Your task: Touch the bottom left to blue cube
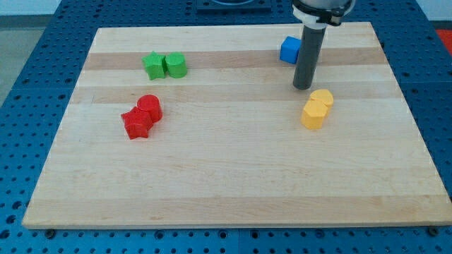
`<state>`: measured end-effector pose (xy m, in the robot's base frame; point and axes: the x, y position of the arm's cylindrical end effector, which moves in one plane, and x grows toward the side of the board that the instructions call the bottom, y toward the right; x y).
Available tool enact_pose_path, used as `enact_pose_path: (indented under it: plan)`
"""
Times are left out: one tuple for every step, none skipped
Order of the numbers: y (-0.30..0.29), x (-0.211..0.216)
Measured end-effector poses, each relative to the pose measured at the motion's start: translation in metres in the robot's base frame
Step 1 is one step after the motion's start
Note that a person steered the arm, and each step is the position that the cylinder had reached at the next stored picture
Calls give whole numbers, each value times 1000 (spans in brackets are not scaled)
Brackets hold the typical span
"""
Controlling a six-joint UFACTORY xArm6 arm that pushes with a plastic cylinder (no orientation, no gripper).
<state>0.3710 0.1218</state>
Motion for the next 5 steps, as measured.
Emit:
enact_pose_path:
  plan:
    - [0,0]
    - [0,-8]
    - [0,-12]
    - [-5,-15]
    - [-8,-16]
